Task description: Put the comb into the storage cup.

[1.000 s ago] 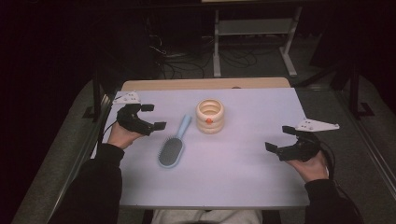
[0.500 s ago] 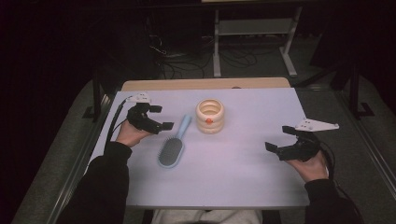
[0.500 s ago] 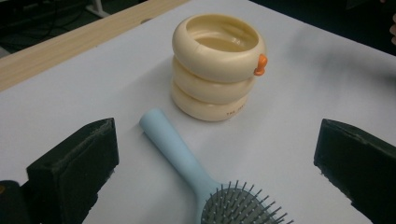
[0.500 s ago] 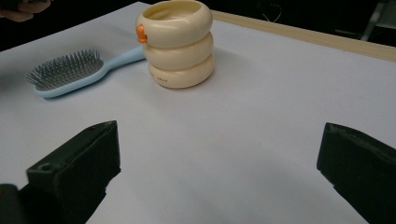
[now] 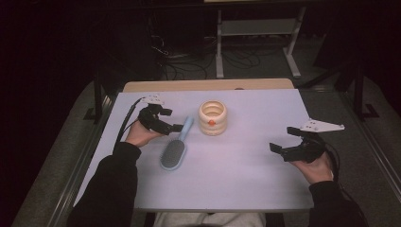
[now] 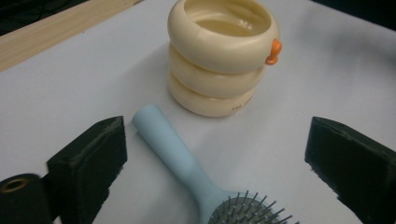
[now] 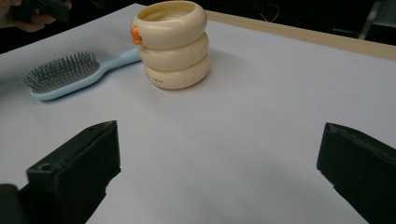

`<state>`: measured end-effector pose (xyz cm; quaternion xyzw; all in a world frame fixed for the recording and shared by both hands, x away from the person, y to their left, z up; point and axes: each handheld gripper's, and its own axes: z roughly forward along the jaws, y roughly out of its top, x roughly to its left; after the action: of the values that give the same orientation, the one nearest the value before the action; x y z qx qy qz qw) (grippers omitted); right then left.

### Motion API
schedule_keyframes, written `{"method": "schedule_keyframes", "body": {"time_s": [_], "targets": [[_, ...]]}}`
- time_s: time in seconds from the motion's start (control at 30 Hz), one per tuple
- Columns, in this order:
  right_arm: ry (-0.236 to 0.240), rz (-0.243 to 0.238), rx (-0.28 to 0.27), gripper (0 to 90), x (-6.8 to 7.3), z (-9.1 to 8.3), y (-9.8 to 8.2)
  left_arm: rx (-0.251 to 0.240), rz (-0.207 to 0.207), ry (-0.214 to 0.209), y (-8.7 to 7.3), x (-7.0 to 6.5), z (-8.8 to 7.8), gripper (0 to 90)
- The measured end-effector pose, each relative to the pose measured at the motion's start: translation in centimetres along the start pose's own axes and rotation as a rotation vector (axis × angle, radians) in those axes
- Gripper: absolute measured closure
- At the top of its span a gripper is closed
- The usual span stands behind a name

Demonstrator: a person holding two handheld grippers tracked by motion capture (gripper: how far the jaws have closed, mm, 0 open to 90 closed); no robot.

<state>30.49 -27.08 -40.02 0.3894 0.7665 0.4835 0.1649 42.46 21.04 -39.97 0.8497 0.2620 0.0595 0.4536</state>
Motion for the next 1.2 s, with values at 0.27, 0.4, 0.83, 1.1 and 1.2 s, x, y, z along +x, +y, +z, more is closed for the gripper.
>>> {"method": "schedule_keyframes", "body": {"time_s": [0.27, 0.4, 0.83, 1.1, 1.2], "targets": [[0.005, -0.002, 0.001, 0.0, 0.0, 0.0, 0.0, 0.019, -0.02, 0.002, -0.1, 0.6, 0.8, 10.1], [0.006, -0.003, 0.005, 0.0, 0.0, 0.1, 0.0, 0.028, -0.018, 0.006, -0.1, 0.9, 1.0, 13.9], [0.009, -0.003, 0.005, 0.0, 0.0, 0.1, 0.0, 0.067, 0.002, -0.005, 0.4, 0.6, 2.4, 27.7], [0.008, -0.003, 0.007, 0.0, 0.0, 0.1, 0.0, 0.106, 0.009, -0.024, 0.5, 0.4, 3.1, 38.0], [0.008, -0.003, 0.005, 0.0, 0.0, 0.0, 0.0, 0.113, 0.015, -0.023, 0.7, 0.2, 3.4, 43.2]]}}
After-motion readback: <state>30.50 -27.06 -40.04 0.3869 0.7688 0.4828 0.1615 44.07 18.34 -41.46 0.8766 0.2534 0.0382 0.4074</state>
